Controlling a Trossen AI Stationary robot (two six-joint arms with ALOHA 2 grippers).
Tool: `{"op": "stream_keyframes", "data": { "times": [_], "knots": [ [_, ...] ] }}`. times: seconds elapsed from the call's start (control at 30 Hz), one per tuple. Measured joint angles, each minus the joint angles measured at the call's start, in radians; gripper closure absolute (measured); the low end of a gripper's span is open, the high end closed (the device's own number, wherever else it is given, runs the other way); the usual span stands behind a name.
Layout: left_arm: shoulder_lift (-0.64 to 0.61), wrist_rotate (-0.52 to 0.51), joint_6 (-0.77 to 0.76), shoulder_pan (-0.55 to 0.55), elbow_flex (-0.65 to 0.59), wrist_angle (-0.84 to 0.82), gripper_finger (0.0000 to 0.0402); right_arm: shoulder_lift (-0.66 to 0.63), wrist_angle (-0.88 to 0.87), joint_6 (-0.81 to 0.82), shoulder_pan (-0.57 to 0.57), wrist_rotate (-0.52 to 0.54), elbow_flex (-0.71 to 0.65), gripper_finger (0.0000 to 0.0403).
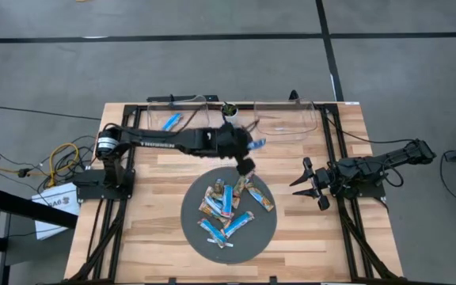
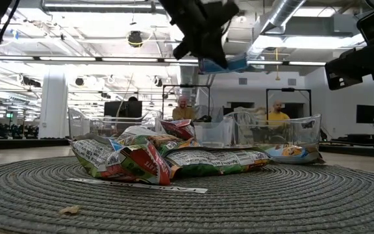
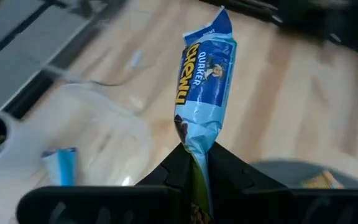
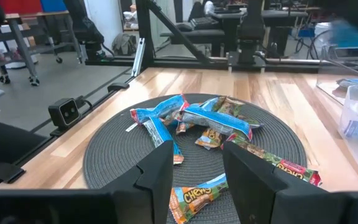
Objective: Pick and place Granola Bars by type
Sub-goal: Put the blue granola bar into the white bin
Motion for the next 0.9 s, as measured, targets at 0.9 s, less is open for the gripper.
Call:
{"op": "stream_keyframes", "data": {
  "times": [0.9],
  "knots": [
    [0.004, -0.071, -0.305, 0.166, -0.065, -0.090, 0.0373, 0.000, 0.000, 0.000, 0.000, 0.000, 0.000, 0.0268]
  ]
}}
